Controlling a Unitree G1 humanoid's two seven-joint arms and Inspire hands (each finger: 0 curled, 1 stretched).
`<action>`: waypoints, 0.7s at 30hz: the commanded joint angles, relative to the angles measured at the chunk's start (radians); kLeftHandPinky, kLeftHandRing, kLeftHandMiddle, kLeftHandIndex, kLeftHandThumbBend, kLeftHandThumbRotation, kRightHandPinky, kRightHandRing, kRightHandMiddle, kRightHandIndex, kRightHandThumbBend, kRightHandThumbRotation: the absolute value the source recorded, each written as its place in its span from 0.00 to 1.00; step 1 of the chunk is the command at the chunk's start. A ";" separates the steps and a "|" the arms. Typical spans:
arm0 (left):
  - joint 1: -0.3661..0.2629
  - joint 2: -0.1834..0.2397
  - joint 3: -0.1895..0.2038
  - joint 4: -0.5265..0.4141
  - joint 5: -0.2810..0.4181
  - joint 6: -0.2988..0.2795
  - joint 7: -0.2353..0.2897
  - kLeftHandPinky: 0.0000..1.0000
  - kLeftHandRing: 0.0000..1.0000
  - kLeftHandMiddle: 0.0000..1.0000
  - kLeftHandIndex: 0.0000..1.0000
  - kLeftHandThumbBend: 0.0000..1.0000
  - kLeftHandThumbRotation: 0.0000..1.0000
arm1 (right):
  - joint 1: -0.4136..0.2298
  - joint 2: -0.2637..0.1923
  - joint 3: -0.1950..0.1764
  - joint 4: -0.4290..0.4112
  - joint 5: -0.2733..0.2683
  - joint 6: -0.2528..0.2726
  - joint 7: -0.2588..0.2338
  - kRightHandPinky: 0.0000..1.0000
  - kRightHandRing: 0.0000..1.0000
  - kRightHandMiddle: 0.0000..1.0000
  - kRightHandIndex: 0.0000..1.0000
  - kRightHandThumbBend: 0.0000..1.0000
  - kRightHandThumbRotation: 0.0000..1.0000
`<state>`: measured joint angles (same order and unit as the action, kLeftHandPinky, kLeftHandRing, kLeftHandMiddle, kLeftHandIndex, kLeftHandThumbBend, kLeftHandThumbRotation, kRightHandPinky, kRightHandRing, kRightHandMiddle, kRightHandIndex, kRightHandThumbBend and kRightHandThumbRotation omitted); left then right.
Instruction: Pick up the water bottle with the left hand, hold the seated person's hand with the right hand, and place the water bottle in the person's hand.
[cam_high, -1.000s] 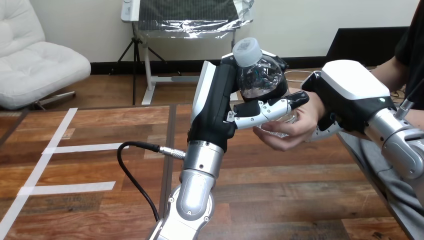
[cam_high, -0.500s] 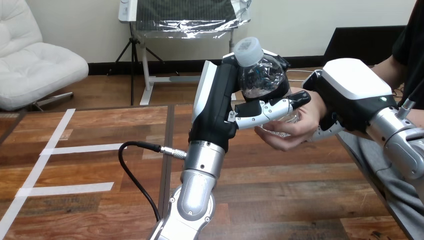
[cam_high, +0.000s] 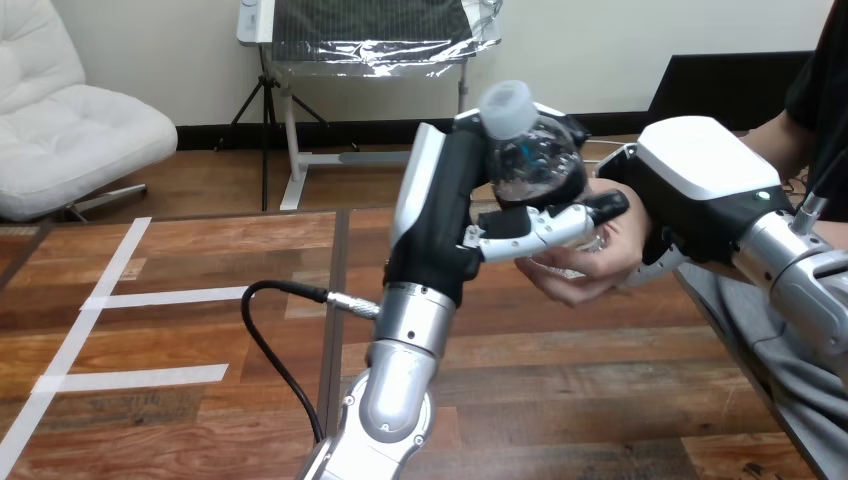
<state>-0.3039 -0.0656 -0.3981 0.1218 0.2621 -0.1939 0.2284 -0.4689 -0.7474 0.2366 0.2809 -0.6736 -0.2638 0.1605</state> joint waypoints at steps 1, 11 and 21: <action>-0.036 -0.058 -0.028 -0.039 0.052 0.038 -0.007 0.64 0.74 0.77 0.79 0.72 0.15 | -0.022 -0.019 -0.030 -0.058 0.016 -0.006 0.021 0.73 0.86 0.88 0.84 0.90 0.00; -0.039 -0.039 -0.028 -0.047 0.109 0.058 -0.009 0.88 0.95 0.96 0.97 0.84 0.38 | 0.005 -0.035 -0.039 -0.101 0.019 0.003 0.064 0.86 0.97 0.96 0.90 0.91 0.02; -0.030 -0.037 -0.023 -0.066 0.127 0.086 -0.023 0.99 1.00 1.00 1.00 0.94 0.54 | 0.036 -0.048 -0.048 -0.154 0.013 0.029 0.101 0.91 1.00 0.99 0.93 0.93 0.07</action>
<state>-0.3060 -0.0629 -0.4151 0.1059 0.3663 -0.1242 0.2158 -0.4171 -0.7759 0.2291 0.2008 -0.6667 -0.2501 0.2469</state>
